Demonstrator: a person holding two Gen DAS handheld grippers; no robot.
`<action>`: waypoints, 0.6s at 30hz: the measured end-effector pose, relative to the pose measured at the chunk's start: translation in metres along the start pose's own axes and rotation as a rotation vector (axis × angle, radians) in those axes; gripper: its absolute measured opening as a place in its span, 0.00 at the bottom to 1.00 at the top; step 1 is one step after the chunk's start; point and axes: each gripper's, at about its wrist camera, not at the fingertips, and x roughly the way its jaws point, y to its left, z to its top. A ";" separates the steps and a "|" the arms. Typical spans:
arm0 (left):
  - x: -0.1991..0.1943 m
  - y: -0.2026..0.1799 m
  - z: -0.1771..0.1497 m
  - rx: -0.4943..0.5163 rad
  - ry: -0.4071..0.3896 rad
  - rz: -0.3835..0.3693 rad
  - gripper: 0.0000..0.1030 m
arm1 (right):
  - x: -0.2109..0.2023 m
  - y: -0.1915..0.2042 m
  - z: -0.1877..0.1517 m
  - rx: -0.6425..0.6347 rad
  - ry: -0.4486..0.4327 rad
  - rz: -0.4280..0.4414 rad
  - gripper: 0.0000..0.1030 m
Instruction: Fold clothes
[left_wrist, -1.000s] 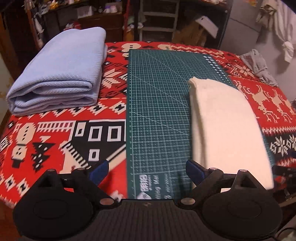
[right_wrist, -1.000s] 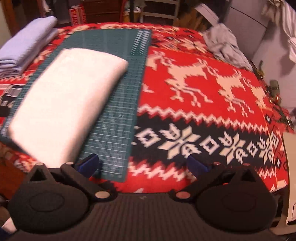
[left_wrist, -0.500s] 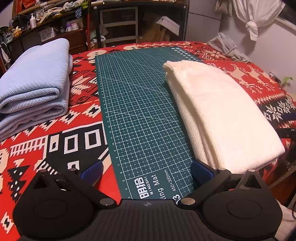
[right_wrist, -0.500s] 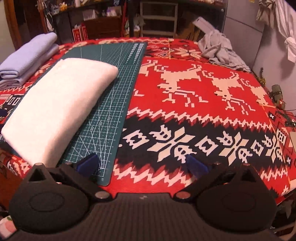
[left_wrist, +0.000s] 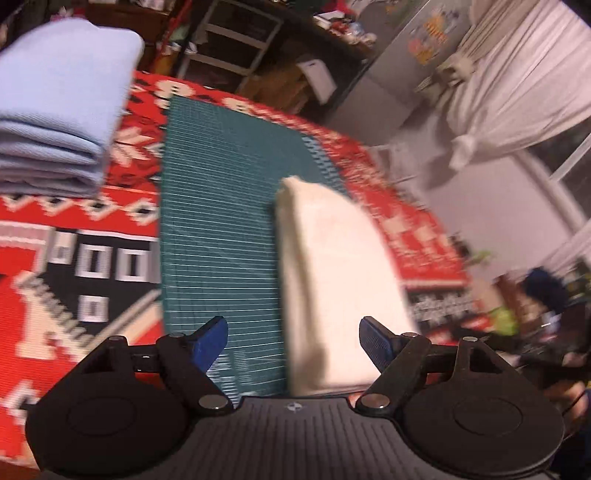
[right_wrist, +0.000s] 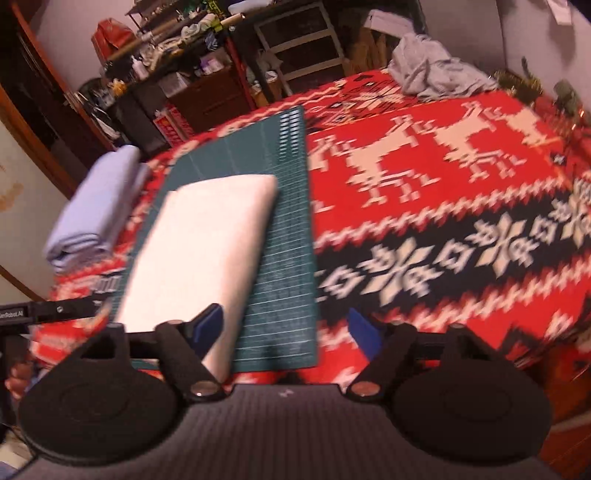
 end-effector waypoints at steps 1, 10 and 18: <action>0.007 0.000 0.000 -0.024 0.014 -0.006 0.74 | 0.003 0.004 -0.001 0.009 0.007 0.025 0.60; 0.037 -0.002 -0.003 -0.075 0.096 -0.044 0.33 | 0.034 0.030 -0.011 0.044 0.085 0.070 0.26; 0.051 0.000 -0.020 -0.207 0.086 -0.119 0.25 | 0.031 0.021 0.014 -0.080 0.033 -0.009 0.18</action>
